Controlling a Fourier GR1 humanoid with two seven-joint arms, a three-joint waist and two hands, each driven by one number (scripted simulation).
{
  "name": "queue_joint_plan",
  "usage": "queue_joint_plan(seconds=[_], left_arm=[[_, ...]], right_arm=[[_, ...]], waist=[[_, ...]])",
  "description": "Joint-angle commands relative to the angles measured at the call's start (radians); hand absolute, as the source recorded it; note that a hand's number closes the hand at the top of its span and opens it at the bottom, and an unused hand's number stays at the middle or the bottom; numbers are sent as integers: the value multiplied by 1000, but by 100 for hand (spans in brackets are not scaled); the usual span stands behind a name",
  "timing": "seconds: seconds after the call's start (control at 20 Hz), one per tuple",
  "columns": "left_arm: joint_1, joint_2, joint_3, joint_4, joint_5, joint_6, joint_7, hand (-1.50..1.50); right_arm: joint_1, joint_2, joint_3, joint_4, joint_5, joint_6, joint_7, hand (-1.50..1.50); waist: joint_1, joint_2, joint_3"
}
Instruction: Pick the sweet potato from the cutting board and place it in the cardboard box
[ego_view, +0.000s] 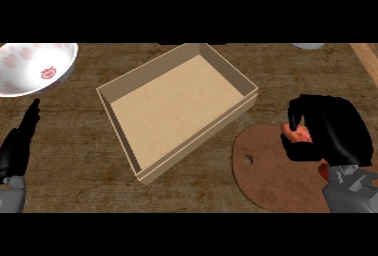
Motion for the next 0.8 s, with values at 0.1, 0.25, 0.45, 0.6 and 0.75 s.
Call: queue_joint_plan(seconds=[0.1,0.25,0.45,0.6,0.75], left_arm=[[44,-5,-2,-71,4,-14,14,0],[63,-28,-18,-85,-5,-16,31,0],[10,-12,4,1,-16,0,-28,0],[-24,-2,8,-8,2,-27,9,0],[4,-11,-6,-19,-14,-23,-16,0]], right_arm=[[-115,35,10,-114,-16,30,-13,150],[-206,100,31,6,-2,3,-23,150],[-382,222,7,110,-64,42,39,150],[-516,279,-77,231,-105,38,75,150],[-616,325,-55,336,-131,-59,152,150]], waist=[[13,0,1],[17,2,1],[18,4,0],[22,5,0],[33,6,0]])
